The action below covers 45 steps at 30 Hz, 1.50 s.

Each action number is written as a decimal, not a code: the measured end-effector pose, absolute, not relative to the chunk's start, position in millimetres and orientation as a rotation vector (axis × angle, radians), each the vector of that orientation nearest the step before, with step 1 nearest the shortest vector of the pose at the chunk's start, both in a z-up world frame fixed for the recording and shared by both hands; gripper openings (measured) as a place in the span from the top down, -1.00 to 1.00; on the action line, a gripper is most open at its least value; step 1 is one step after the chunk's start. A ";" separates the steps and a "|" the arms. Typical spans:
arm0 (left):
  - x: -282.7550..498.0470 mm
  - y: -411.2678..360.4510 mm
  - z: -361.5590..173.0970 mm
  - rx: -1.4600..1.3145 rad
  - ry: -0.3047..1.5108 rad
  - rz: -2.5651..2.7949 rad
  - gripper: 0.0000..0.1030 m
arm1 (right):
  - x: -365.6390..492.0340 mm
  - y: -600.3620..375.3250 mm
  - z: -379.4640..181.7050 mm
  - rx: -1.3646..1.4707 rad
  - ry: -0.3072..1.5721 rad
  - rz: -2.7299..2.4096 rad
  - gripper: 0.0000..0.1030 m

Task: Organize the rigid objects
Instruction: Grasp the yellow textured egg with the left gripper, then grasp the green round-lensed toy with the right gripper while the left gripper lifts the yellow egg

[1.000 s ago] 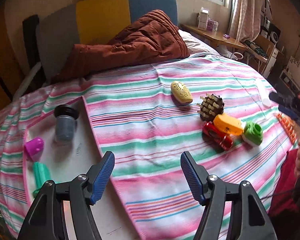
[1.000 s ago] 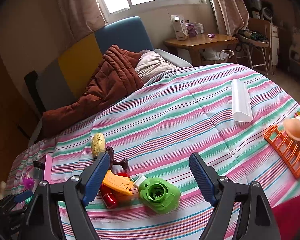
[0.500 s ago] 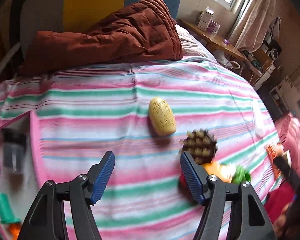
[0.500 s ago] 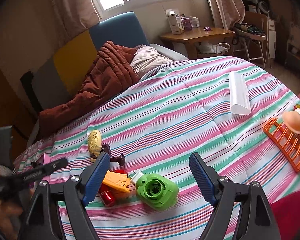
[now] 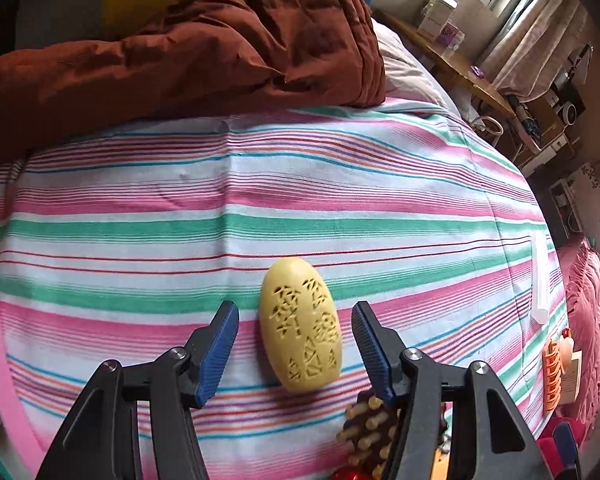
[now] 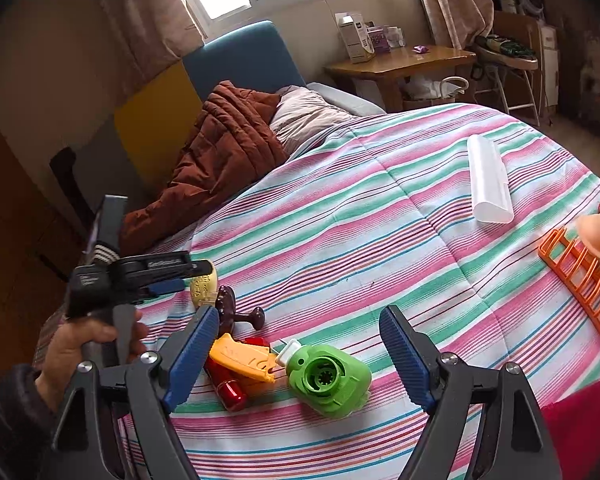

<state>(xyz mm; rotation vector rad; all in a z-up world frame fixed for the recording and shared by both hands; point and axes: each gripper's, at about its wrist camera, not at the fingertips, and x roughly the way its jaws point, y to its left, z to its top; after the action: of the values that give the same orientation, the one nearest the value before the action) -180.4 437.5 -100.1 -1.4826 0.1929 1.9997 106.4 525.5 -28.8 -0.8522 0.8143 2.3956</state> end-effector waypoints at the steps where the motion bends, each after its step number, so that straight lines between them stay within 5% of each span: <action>1: -181.2 440.1 -103.6 -1.490 0.206 2.002 -0.16 | 106.6 526.0 -28.8 -0.852 0.820 2.396 -0.62; 6: -173.1 444.7 -111.4 -1.451 0.319 2.023 0.15 | 107.2 527.4 -28.0 -0.846 0.810 2.392 -0.62; 20: -109.8 356.2 -107.3 -1.318 0.427 2.015 0.15 | 126.6 563.9 -34.4 -0.787 0.964 2.277 -0.57; 45: 8.1 287.2 -105.5 -1.204 0.411 1.867 0.16 | 67.8 523.5 -95.6 -1.316 0.603 2.323 -0.56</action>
<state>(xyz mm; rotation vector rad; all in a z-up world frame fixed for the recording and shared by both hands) 8.1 287.2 -105.5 -1.2036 0.4107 1.8666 67.8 523.5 -95.6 -1.3164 0.6033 2.3234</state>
